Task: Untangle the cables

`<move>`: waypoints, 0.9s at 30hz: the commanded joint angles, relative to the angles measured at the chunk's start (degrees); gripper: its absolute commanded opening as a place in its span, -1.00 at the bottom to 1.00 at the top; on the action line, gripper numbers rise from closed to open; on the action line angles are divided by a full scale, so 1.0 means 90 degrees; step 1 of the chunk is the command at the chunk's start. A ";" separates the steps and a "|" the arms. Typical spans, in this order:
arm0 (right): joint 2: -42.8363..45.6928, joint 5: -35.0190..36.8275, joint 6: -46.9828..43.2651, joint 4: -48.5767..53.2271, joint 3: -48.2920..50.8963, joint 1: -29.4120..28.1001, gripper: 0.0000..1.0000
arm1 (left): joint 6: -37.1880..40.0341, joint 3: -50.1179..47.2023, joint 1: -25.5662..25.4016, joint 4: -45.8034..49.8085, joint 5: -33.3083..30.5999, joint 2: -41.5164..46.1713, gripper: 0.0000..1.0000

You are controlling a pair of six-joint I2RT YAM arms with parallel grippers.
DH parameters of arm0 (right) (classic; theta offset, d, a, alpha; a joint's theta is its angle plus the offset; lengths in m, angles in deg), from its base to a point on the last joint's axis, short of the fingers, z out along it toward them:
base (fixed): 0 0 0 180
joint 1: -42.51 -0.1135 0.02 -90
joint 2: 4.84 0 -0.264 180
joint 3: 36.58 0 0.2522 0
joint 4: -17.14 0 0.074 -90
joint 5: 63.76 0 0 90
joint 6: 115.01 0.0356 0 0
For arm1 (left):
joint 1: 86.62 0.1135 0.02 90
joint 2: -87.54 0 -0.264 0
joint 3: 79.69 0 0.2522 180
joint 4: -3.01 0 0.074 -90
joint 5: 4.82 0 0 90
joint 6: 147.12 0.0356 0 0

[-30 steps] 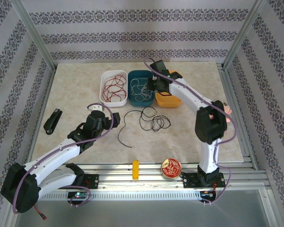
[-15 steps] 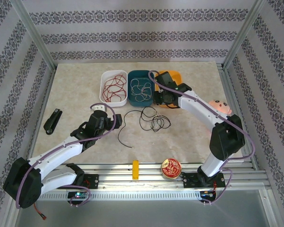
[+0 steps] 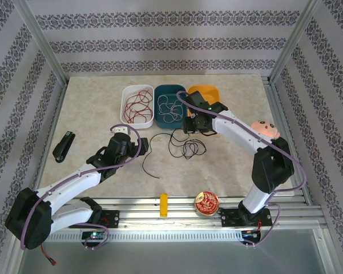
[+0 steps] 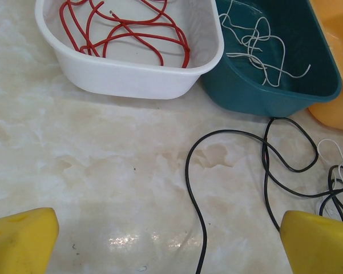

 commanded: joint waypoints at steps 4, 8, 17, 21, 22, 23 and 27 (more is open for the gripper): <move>-0.0568 -0.0131 0.0019 0.0512 -0.0487 -0.0075 -0.10 | -0.0165 -0.0047 0.0066 -0.0240 0.0037 -0.0105 0.99; -0.0769 -0.0208 -0.0013 0.0564 -0.0616 -0.0086 -0.14 | -0.0165 -0.0027 0.0071 -0.0247 0.0071 -0.0171 0.99; -0.1218 -0.0346 -0.0233 0.0909 -0.0955 -0.0095 -0.22 | -0.0206 -0.0033 0.0073 -0.0252 0.0062 -0.0213 0.99; -0.1378 -0.0409 -0.0291 0.0969 -0.1024 -0.0105 -0.28 | -0.0225 -0.0027 0.0073 -0.0269 0.0059 -0.0242 0.99; -0.1400 -0.0424 -0.0302 0.0983 -0.1034 -0.0110 -0.29 | -0.0217 -0.0025 0.0073 -0.0282 0.0066 -0.0252 0.99; -0.1434 -0.0425 -0.0307 0.1000 -0.1044 -0.0115 -0.30 | -0.0225 -0.0018 0.0066 -0.0286 0.0066 -0.0264 0.99; -0.1580 -0.0391 -0.0345 0.1084 -0.1116 -0.0112 -0.39 | -0.0217 0.0009 0.0071 -0.0350 0.0094 -0.0355 0.99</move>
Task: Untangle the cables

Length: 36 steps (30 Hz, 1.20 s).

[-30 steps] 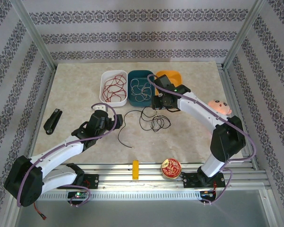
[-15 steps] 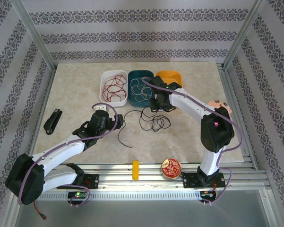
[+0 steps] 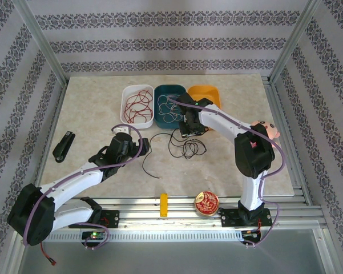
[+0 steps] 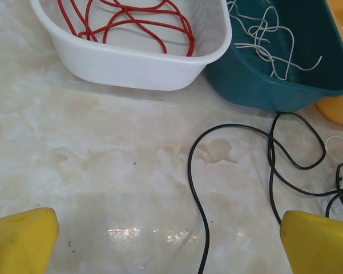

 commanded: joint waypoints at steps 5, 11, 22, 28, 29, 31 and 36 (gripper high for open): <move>-0.0322 0.0054 -0.0136 0.0344 -0.0185 -0.0073 -0.46 | -0.0092 0.0064 0.0065 -0.0333 0.0128 -0.0231 0.99; -0.0326 0.0073 -0.0111 0.0301 -0.0003 -0.0083 -0.49 | -0.0093 0.0142 0.0070 -0.0361 0.0184 -0.0337 0.99; -0.0381 0.0085 -0.0110 0.0213 0.0196 -0.0181 -0.47 | -0.0180 0.0058 0.0073 -0.0410 0.0188 -0.0373 0.99; -0.0286 0.0278 -0.0097 0.0191 0.0238 -0.0228 -0.76 | -0.0182 0.0054 0.0073 -0.0404 0.0184 -0.0375 0.99; -0.0246 0.0290 -0.0091 0.0186 0.0234 -0.0226 -0.81 | -0.0181 0.0057 0.0073 -0.0411 0.0175 -0.0375 0.99; -0.0163 0.0302 -0.0101 0.0187 0.0209 -0.0234 -0.90 | -0.0180 0.0054 0.0073 -0.0414 0.0174 -0.0389 0.99; 0.0029 0.0402 -0.0103 0.0210 0.0191 -0.0259 -1.00 | -0.0181 0.0051 0.0070 -0.0431 0.0180 -0.0403 0.99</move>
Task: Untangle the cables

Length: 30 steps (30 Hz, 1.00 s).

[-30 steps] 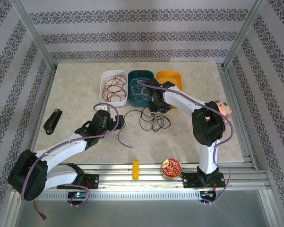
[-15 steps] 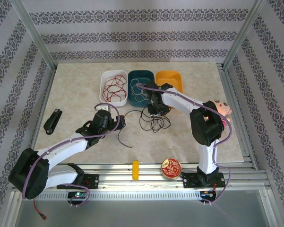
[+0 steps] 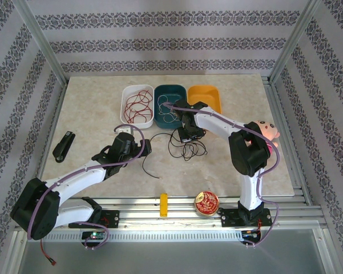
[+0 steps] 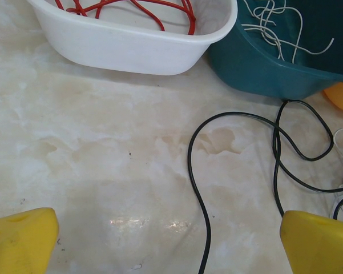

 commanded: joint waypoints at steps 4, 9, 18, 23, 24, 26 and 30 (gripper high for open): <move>0.0574 0.0534 0.0018 0.0121 0.0000 -0.0193 -1.00 | -0.0107 0.0048 0.0068 -0.0247 0.0004 -0.0037 0.99; 0.1042 0.1440 -0.0101 0.0274 -0.0151 -0.0543 -1.00 | -0.0099 0.0045 0.0073 -0.0263 0.0005 -0.0036 0.99; 0.1662 0.3105 -0.0366 0.0434 -0.0460 -0.1221 -1.00 | -0.0107 0.0049 0.0073 -0.0300 0.0053 -0.0089 0.99; 0.2049 0.3715 -0.0660 0.0056 -0.0448 -0.1574 -1.00 | -0.0104 0.0058 0.0069 -0.0329 0.0072 -0.0116 0.99; 0.2122 0.3793 -0.0715 -0.0022 -0.0464 -0.1628 -1.00 | -0.0106 0.0060 0.0071 -0.0329 0.0072 -0.0127 0.99; 0.2300 0.3961 -0.0881 -0.0233 -0.0467 -0.1755 -1.00 | -0.0087 0.0070 0.0075 -0.0334 0.0107 -0.0142 0.99; 0.2682 0.4028 -0.1202 -0.0700 -0.0444 -0.1888 -1.00 | -0.0078 0.0112 0.0071 -0.0302 0.0136 -0.0179 0.99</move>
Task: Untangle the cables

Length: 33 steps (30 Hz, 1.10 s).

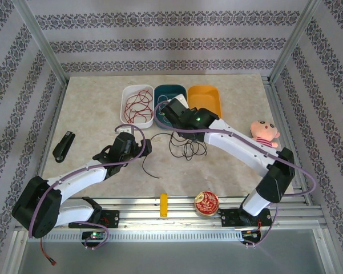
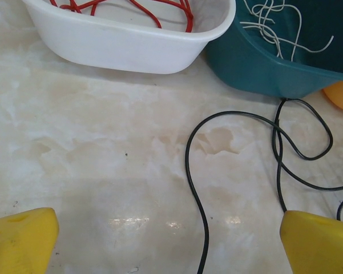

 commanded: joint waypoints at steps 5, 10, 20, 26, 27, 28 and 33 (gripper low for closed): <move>0.0893 0.0190 -0.0622 -0.1015 -0.0044 -0.0107 -1.00 | -0.0081 0.0115 0.0073 -0.0184 0.0079 -0.0066 0.99; 0.1275 -0.0109 -0.0798 -0.1285 -0.0087 -0.0111 -1.00 | -0.0093 0.0118 0.0068 -0.0198 0.0061 -0.0056 0.99; 0.1738 -0.0448 -0.1107 -0.1526 -0.0276 -0.0129 -1.00 | -0.0103 0.0157 0.0071 -0.0227 0.0098 -0.0112 0.99; 0.1837 -0.0692 -0.1311 -0.1595 -0.0585 -0.0174 -1.00 | -0.0092 0.0191 0.0072 -0.0214 0.0109 -0.0115 0.99; 0.1853 -0.0709 -0.1350 -0.1594 -0.0654 -0.0196 -1.00 | -0.0088 0.0200 0.0065 -0.0213 0.0109 -0.0113 0.99; 0.1864 -0.0714 -0.1403 -0.1597 -0.0729 -0.0222 -1.00 | -0.0077 0.0205 0.0073 -0.0203 0.0109 -0.0115 0.99; 0.2065 -0.0850 -0.1548 -0.1763 -0.0838 -0.0379 -1.00 | -0.0078 0.0206 0.0073 -0.0184 0.0080 -0.0113 0.99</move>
